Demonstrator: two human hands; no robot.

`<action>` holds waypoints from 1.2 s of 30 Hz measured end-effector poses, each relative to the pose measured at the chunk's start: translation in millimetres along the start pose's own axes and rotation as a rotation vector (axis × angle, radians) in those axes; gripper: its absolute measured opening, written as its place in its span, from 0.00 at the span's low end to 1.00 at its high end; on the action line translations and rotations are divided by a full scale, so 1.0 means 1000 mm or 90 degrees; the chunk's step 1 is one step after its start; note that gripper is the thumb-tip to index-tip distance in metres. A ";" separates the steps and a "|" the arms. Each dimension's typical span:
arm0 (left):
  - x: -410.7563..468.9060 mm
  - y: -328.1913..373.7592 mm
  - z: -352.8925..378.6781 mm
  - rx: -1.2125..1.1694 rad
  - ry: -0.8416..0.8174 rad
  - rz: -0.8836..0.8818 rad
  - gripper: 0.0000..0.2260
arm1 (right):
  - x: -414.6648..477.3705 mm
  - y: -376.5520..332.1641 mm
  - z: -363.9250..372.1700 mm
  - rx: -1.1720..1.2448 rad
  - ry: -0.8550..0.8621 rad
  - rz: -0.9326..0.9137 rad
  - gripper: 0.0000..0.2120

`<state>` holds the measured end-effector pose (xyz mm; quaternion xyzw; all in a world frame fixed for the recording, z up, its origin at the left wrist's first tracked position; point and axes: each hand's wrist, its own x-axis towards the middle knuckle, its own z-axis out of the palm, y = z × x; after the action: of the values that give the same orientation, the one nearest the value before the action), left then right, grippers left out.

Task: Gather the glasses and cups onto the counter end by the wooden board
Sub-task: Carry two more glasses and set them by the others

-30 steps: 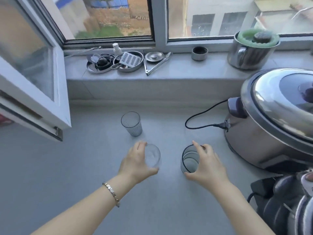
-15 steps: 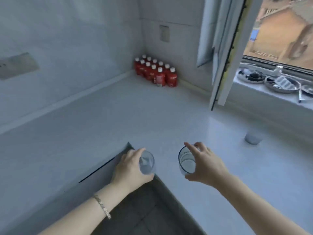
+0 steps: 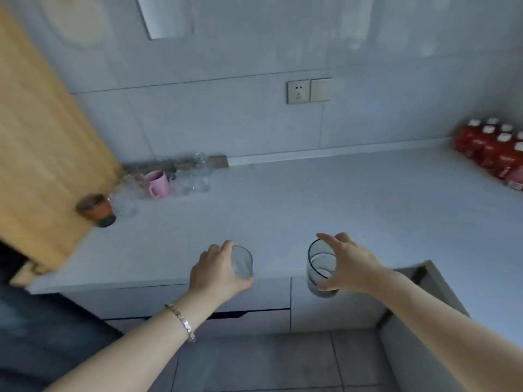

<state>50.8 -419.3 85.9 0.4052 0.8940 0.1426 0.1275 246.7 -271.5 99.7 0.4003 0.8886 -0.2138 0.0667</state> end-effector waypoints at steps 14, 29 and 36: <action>0.149 -0.201 -0.071 0.011 0.062 -0.232 0.32 | 0.221 -0.190 0.031 -0.076 -0.090 -0.179 0.48; 0.363 -0.309 -0.083 0.118 -0.057 -0.159 0.32 | 0.382 -0.320 0.082 -0.036 -0.097 -0.129 0.49; 0.426 -0.323 -0.069 0.172 -0.110 -0.031 0.34 | 0.398 -0.351 0.100 0.006 -0.059 -0.001 0.48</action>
<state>-467.9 -309.6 -13.5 0.4077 0.9003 -0.0172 0.1515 -285.4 -249.4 8.6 0.3893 0.8841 -0.2360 0.1056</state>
